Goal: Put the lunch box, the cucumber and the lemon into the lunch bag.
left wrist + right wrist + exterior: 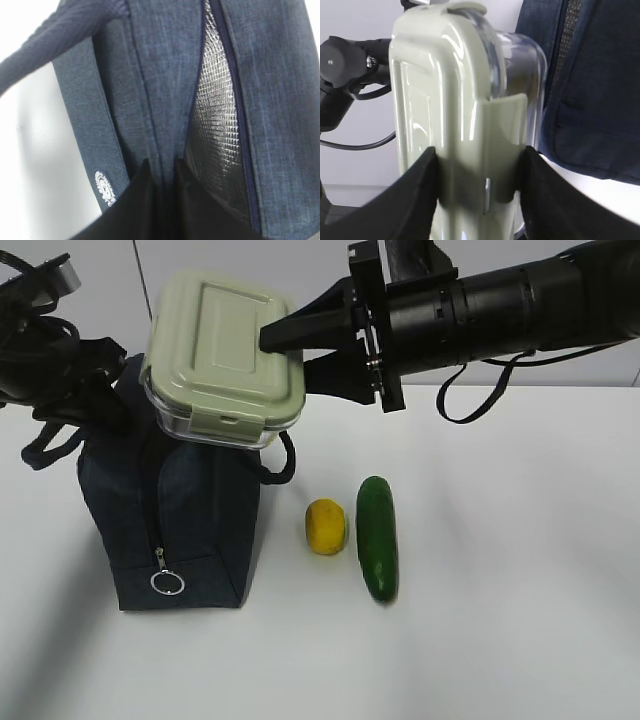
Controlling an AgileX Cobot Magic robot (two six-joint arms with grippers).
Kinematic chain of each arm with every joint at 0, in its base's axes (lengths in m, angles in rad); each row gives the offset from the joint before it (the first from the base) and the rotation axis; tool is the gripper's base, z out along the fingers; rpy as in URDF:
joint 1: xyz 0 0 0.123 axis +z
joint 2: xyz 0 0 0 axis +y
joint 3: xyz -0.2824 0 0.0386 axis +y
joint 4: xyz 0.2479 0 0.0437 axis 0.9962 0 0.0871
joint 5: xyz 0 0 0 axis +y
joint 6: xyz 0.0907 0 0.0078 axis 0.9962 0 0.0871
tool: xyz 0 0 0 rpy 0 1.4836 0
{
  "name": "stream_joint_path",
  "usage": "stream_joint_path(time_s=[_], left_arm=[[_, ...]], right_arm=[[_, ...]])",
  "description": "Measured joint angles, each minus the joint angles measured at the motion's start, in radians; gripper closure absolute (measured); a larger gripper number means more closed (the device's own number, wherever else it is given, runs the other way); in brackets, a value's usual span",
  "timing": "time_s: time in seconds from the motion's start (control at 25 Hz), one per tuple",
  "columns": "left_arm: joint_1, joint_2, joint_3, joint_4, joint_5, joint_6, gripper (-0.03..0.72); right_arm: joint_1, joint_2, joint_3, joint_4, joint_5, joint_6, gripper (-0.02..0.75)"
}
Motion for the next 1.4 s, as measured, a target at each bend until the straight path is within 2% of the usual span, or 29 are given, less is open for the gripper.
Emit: stream_joint_path(time_s=[0.08,0.2,0.44,0.8,1.2,1.4], left_arm=[[0.0,0.0,0.0,-0.013,0.002,0.016,0.683],[0.0,0.0,0.0,-0.039,0.017,0.034,0.694],[0.0,0.0,0.0,-0.07,0.034,0.057,0.696],[0.0,0.0,0.0,-0.111,0.036,0.077,0.697],[0.0,0.0,0.0,-0.205,0.038,0.119,0.697],[0.0,0.0,0.0,-0.242,0.042,0.138,0.697]], right_arm=[[0.007,0.019,-0.017,0.008,-0.009,-0.002,0.382],[0.014,0.051,-0.051,0.034,-0.013,-0.004,0.382],[0.017,0.098,-0.106,0.054,-0.04,-0.006,0.382],[0.017,0.149,-0.107,0.056,-0.077,-0.009,0.382],[0.017,0.149,-0.108,0.073,-0.092,-0.013,0.382],[0.017,0.149,-0.111,0.015,-0.093,-0.013,0.382]])
